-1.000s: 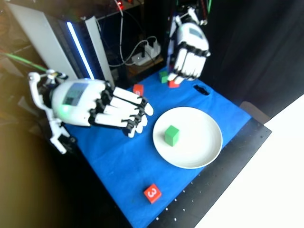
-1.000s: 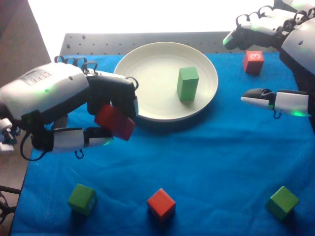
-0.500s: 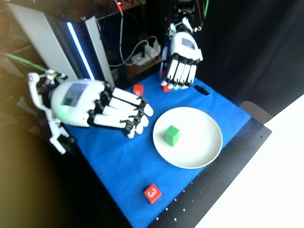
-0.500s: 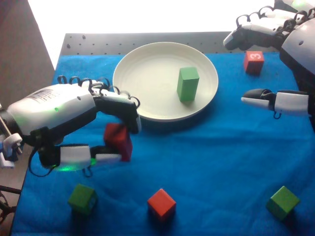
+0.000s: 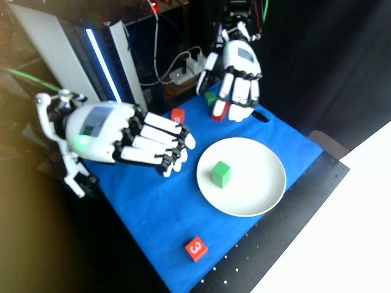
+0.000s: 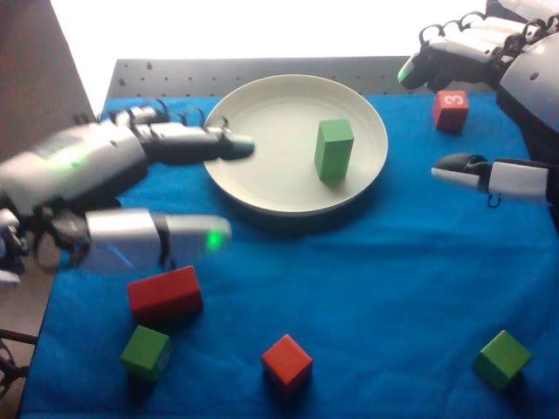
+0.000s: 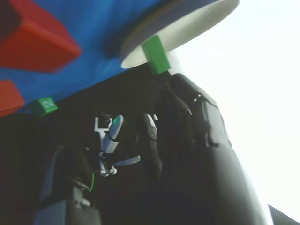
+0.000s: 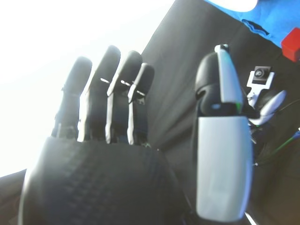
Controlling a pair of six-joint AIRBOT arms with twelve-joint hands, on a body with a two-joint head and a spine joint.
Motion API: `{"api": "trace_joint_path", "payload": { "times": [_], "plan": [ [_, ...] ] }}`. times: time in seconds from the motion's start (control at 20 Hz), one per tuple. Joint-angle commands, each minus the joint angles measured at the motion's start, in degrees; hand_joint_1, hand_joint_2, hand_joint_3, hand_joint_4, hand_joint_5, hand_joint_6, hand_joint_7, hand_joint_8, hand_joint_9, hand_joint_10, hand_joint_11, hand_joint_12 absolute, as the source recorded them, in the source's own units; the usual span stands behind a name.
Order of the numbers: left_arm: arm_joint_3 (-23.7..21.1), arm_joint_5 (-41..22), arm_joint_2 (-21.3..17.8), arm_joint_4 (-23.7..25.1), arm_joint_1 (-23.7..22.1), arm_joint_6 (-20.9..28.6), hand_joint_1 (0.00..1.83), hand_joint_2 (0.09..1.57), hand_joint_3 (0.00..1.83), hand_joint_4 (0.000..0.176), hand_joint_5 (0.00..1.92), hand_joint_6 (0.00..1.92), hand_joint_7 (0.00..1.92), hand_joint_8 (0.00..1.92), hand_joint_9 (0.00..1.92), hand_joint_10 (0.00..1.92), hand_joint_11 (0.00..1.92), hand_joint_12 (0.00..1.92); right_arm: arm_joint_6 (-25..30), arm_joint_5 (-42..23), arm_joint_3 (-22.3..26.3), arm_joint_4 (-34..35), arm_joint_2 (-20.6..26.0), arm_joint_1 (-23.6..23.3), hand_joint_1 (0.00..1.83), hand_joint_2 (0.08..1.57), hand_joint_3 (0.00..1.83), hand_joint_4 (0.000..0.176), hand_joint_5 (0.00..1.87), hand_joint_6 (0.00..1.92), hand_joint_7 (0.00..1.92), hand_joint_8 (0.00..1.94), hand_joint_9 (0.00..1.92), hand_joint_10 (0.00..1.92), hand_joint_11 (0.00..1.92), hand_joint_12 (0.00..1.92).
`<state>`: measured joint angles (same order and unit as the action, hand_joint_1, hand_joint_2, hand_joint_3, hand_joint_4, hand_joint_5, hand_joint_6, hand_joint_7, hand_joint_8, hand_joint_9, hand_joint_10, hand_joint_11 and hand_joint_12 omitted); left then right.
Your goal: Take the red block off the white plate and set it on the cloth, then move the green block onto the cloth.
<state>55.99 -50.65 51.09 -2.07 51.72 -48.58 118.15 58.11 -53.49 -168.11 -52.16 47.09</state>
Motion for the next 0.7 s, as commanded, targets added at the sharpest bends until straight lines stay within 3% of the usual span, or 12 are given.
{"api": "trace_joint_path", "payload": {
  "times": [0.0, 0.15, 0.25, 0.35, 0.4, 0.45, 0.5, 0.55, 0.6, 0.65],
  "plan": [
    [0.4, -8.5, 0.4, -1.1, -0.5, 0.0, 0.11, 1.23, 0.00, 0.078, 0.43, 0.00, 0.43, 0.01, 0.45, 0.04, 0.09, 1.25, -0.2, 6.8, -0.6, -0.3, 0.1, -0.3, 0.98, 1.05, 0.00, 0.000, 0.37, 0.85, 0.49, 0.86, 0.41, 1.16, 0.12, 1.76],
    [2.3, -9.2, 1.5, -4.2, -1.5, -2.4, 0.16, 1.27, 0.01, 0.066, 0.45, 0.00, 0.47, 0.01, 0.46, 0.02, 0.07, 1.19, -0.2, 6.8, -1.6, 0.2, -0.4, -0.8, 0.95, 1.08, 0.00, 0.000, 0.36, 0.72, 0.48, 0.77, 0.37, 1.13, 0.13, 1.72],
    [3.3, -9.2, 2.2, -5.6, -2.3, -3.7, 0.20, 1.31, 0.01, 0.091, 0.41, 0.00, 0.45, 0.00, 0.46, 0.02, 0.06, 1.20, -0.2, 6.7, -2.5, 0.5, -1.2, -1.4, 0.92, 1.06, 0.00, 0.000, 0.40, 0.69, 0.50, 0.79, 0.38, 1.13, 0.18, 1.67],
    [3.8, -9.0, 2.5, -7.6, -2.8, -6.2, 0.24, 1.30, 0.00, 0.034, 0.43, 0.01, 0.47, 0.01, 0.49, 0.02, 0.07, 1.16, -0.2, 4.6, -4.0, 0.5, -2.9, -3.2, 0.91, 1.05, 0.00, 0.000, 0.34, 0.84, 0.44, 0.91, 0.32, 1.21, 0.14, 1.71],
    [4.2, -9.0, 2.5, -8.7, -2.8, -6.7, 0.29, 1.33, 0.00, 0.043, 0.47, 0.01, 0.51, 0.01, 0.51, 0.02, 0.04, 1.20, -0.2, 1.8, -5.6, 0.3, -4.7, -5.3, 0.95, 1.02, 0.00, 0.000, 0.41, 0.68, 0.48, 0.74, 0.37, 1.08, 0.21, 1.63],
    [4.5, -9.1, 2.5, -9.3, -2.8, -6.7, 0.29, 1.33, 0.00, 0.043, 0.47, 0.01, 0.51, 0.01, 0.51, 0.02, 0.04, 1.20, -0.2, 0.2, -6.8, 0.3, -6.0, -6.2, 0.95, 1.02, 0.00, 0.000, 0.41, 0.68, 0.48, 0.74, 0.37, 1.08, 0.21, 1.63],
    [4.8, -9.0, 2.7, -9.7, -2.8, -6.7, 0.31, 1.32, 0.00, 0.075, 0.49, 0.01, 0.52, 0.01, 0.52, 0.03, 0.01, 1.28, -0.2, -0.7, -7.8, 0.3, -7.1, -6.7, 0.97, 1.00, 0.00, 0.000, 0.46, 0.55, 0.51, 0.66, 0.38, 1.08, 0.20, 1.60],
    [5.1, -8.9, 3.0, -10.1, -2.8, -6.8, 0.31, 1.31, 0.00, 0.090, 0.49, 0.01, 0.52, 0.01, 0.51, 0.02, 0.00, 1.31, -0.2, -2.1, -9.0, 0.4, -8.4, -7.3, 0.93, 1.01, 0.00, 0.000, 0.49, 0.42, 0.51, 0.64, 0.37, 1.10, 0.20, 1.61],
    [5.4, -8.8, 3.3, -10.5, -2.8, -6.8, 0.33, 1.30, 0.00, 0.077, 0.51, 0.01, 0.54, 0.01, 0.53, 0.03, 0.01, 1.37, -0.2, -3.3, -10.0, 0.6, -9.4, -7.9, 0.94, 1.00, 0.00, 0.000, 0.50, 0.32, 0.51, 0.50, 0.36, 0.97, 0.14, 1.60],
    [5.7, -8.8, 3.4, -10.9, -2.8, -6.8, 0.33, 1.30, 0.00, 0.079, 0.52, 0.01, 0.55, 0.01, 0.54, 0.04, 0.01, 1.38, -0.2, -4.5, -10.9, 0.8, -10.6, -8.7, 0.96, 0.98, 0.00, 0.000, 0.52, 0.23, 0.53, 0.37, 0.37, 0.87, 0.11, 1.58]
  ]
}}
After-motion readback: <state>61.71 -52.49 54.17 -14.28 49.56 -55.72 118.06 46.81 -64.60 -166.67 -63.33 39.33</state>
